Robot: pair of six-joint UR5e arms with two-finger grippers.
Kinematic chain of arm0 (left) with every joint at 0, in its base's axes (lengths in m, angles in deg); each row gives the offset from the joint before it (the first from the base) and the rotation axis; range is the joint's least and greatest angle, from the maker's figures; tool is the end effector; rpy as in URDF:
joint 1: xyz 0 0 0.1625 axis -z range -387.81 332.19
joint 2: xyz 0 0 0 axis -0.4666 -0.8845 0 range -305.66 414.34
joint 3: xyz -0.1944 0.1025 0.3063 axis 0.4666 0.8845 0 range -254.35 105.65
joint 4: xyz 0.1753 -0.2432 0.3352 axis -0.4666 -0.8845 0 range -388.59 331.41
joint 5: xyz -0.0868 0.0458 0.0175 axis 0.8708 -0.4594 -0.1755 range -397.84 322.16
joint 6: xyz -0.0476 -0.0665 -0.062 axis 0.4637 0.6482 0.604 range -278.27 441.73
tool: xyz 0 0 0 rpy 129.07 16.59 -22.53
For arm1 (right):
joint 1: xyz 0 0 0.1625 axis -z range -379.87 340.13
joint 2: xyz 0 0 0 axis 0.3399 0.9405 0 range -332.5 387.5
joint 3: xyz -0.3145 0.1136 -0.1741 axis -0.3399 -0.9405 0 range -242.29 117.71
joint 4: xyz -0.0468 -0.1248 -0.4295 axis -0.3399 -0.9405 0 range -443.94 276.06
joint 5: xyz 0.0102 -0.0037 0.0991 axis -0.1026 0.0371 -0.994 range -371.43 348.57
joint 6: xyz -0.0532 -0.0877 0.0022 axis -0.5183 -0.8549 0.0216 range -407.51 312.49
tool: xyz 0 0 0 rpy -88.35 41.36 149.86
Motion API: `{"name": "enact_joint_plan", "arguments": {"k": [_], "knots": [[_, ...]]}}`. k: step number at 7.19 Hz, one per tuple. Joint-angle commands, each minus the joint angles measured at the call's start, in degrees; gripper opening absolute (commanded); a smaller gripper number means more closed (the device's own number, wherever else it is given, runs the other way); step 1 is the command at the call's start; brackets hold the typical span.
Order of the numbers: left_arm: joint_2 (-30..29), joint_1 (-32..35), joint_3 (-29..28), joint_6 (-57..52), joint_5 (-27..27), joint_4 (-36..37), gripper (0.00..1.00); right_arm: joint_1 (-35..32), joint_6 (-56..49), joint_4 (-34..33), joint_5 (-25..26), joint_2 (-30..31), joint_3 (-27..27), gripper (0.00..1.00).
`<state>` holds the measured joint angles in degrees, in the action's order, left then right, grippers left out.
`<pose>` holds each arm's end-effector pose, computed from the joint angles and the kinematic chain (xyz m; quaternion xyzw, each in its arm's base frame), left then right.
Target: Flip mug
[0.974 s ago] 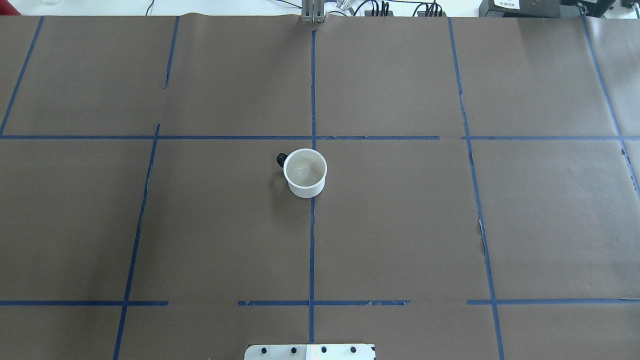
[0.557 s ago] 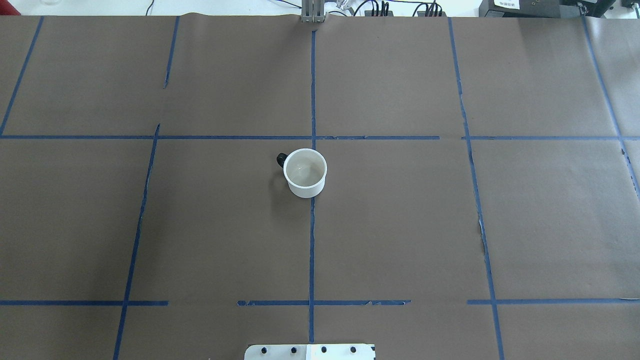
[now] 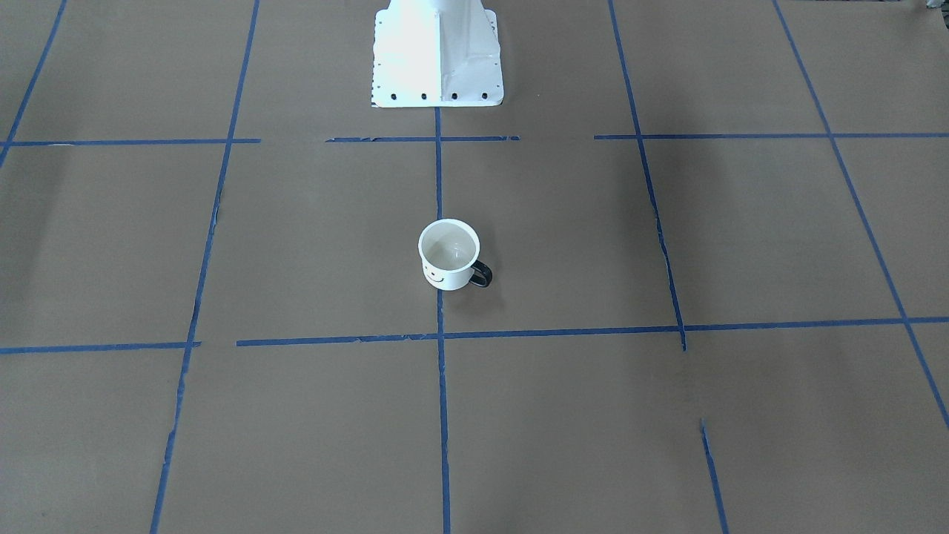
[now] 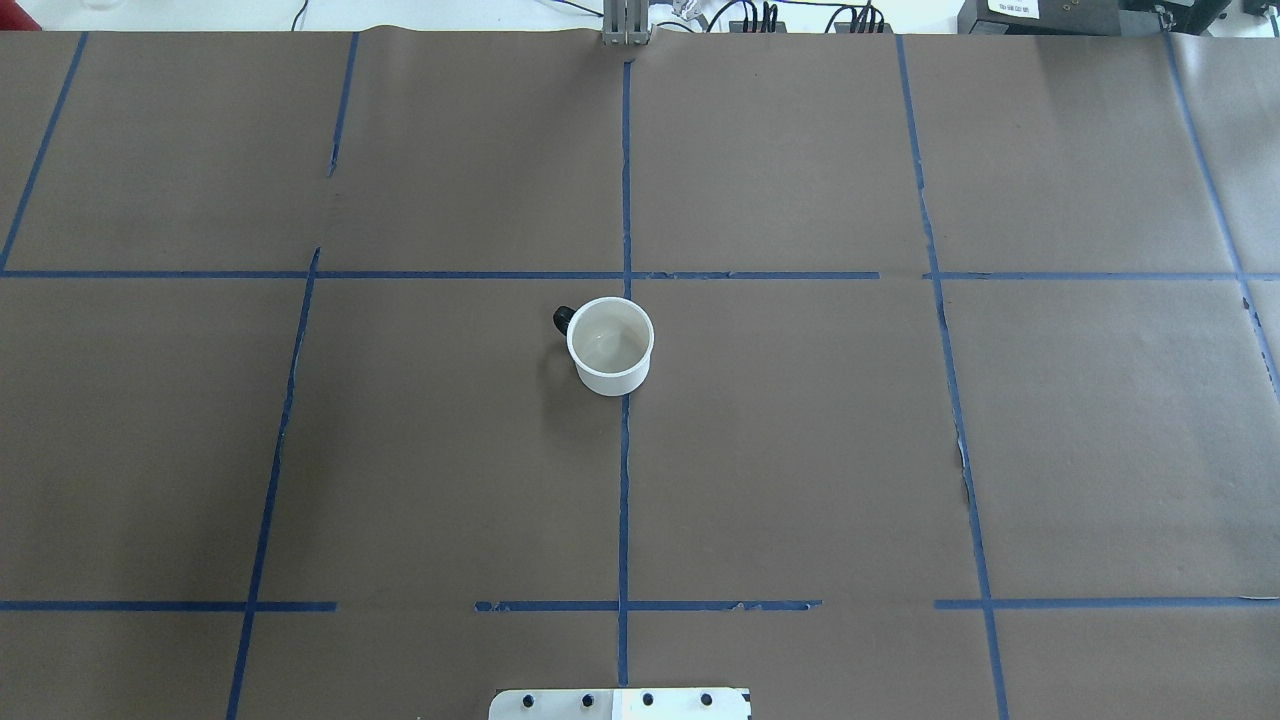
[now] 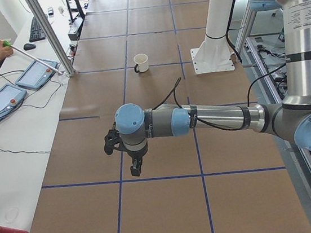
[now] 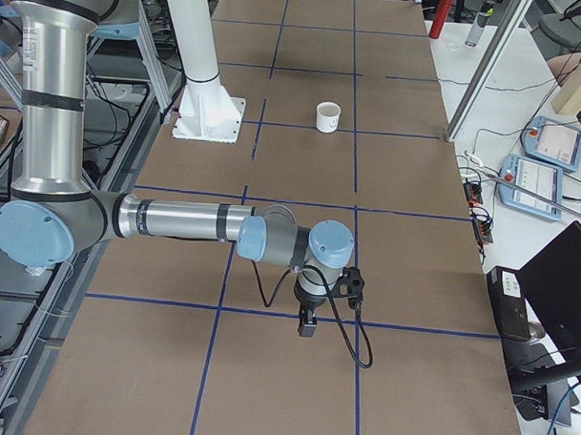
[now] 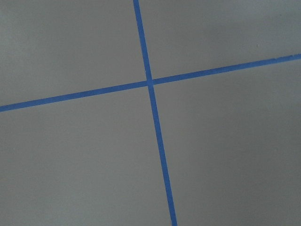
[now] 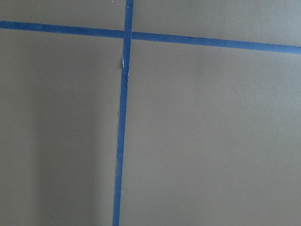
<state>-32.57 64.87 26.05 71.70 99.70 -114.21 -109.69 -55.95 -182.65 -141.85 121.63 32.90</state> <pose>-0.0814 -0.5055 0.5483 0.0679 0.3979 0.0689 0.9123 0.0653 -0.4909 0.6212 -0.0375 -0.3483 -0.0474 0.9354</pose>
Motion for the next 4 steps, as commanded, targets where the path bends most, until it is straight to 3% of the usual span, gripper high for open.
{"name": "enact_joint_plan", "arguments": {"k": [1,4], "knots": [[0.16,-0.05,-1.0,0.27,-0.17,-1.31,1.0,0.0,0.0,0.0,0.0,0.09,0.0,1.0],[0.16,-0.05,-1.35,0.54,-0.17,-1.48,1.0,0.0,0.0,0.0,0.0,0.0,0.0,1.0]]}}
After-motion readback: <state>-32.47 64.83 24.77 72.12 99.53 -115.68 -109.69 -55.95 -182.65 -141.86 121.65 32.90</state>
